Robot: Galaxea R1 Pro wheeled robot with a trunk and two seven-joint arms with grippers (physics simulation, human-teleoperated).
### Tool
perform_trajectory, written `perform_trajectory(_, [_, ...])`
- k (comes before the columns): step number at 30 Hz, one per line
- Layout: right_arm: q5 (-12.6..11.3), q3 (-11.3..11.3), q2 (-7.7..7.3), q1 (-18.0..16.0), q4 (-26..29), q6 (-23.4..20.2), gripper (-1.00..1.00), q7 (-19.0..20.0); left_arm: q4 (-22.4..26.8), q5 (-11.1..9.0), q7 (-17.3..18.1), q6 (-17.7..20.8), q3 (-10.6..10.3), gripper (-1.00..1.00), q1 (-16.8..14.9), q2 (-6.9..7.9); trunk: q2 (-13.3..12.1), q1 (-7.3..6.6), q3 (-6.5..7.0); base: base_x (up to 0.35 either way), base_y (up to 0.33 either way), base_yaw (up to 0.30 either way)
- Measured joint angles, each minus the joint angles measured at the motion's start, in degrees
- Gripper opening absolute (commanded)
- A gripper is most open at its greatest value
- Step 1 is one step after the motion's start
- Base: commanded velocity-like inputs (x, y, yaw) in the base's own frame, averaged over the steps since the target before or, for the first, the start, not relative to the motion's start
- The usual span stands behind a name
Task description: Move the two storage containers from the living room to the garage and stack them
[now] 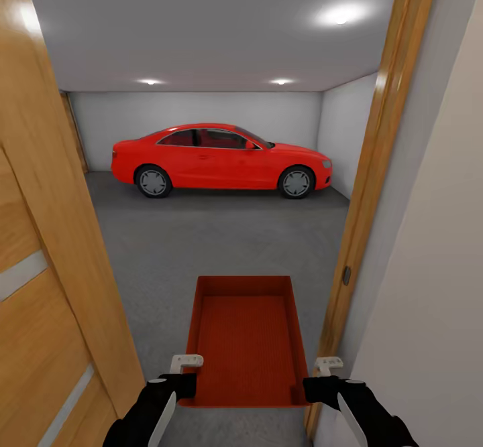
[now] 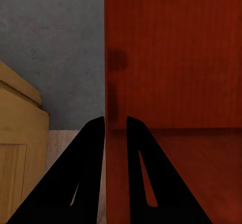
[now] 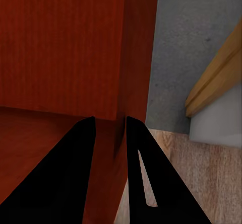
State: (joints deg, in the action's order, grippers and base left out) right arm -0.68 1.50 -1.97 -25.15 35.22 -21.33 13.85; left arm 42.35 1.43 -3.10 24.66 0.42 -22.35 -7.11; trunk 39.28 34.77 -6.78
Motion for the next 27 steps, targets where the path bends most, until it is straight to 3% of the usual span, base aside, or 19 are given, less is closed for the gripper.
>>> perform_trajectory(27, [-0.03,0.03,-0.02,0.0,0.0,0.0,-1.0,0.0,0.0,0.02,0.0,0.0,0.01,-1.0,0.0,-0.02,0.01,-0.03,0.0,0.306,0.0,0.001])
